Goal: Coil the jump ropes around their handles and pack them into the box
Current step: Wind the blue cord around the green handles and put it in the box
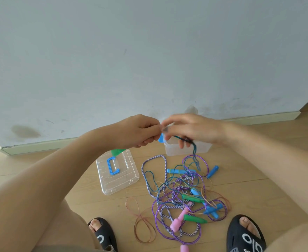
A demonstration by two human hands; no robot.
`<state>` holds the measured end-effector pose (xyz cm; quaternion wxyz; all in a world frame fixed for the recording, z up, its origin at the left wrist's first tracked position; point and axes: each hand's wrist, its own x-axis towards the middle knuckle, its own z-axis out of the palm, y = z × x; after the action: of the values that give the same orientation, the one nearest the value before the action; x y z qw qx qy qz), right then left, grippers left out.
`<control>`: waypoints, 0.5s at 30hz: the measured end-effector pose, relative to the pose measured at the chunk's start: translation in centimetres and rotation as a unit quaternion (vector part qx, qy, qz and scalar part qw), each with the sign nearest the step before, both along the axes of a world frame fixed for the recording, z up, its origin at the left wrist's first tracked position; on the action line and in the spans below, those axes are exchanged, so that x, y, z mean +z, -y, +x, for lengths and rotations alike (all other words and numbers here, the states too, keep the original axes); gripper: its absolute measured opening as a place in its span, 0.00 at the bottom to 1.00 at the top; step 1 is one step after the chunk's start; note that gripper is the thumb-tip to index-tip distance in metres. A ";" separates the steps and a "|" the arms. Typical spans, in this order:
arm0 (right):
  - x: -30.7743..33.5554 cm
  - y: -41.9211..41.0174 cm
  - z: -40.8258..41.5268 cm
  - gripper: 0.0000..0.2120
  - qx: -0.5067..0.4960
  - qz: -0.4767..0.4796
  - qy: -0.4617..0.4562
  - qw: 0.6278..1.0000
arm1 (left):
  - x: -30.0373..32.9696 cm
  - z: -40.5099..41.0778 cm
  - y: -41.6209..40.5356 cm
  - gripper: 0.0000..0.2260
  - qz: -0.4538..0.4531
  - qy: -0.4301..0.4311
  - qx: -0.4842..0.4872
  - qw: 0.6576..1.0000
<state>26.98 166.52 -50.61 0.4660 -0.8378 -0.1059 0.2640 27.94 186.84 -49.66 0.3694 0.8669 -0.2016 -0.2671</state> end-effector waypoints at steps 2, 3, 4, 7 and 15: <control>-0.6 -1.5 -0.6 0.19 0.007 0.042 -0.009 0.999 | -0.1 -0.2 0.5 0.15 0.011 0.001 -0.002 1.000; -0.7 -2.0 -0.7 0.22 -0.007 0.064 -0.019 0.998 | -0.1 -0.2 0.4 0.15 0.016 0.009 -0.001 1.000; -0.8 -2.2 -0.6 0.23 -0.023 0.066 -0.017 0.997 | -0.1 -0.1 0.3 0.15 0.022 0.022 -0.003 0.999; -0.6 -2.1 -0.2 0.19 -0.049 -0.012 0.038 0.998 | -0.2 -0.3 0.0 0.12 0.044 0.077 -0.036 0.995; -0.2 0.1 1.1 0.14 -0.060 0.016 0.051 0.997 | -0.8 -0.1 -1.1 0.16 0.184 0.150 -0.033 0.971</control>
<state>28.08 166.45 -50.79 0.4880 -0.8477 -0.0827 0.1908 27.86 187.94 -50.47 0.1603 0.9431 -0.2302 -0.1788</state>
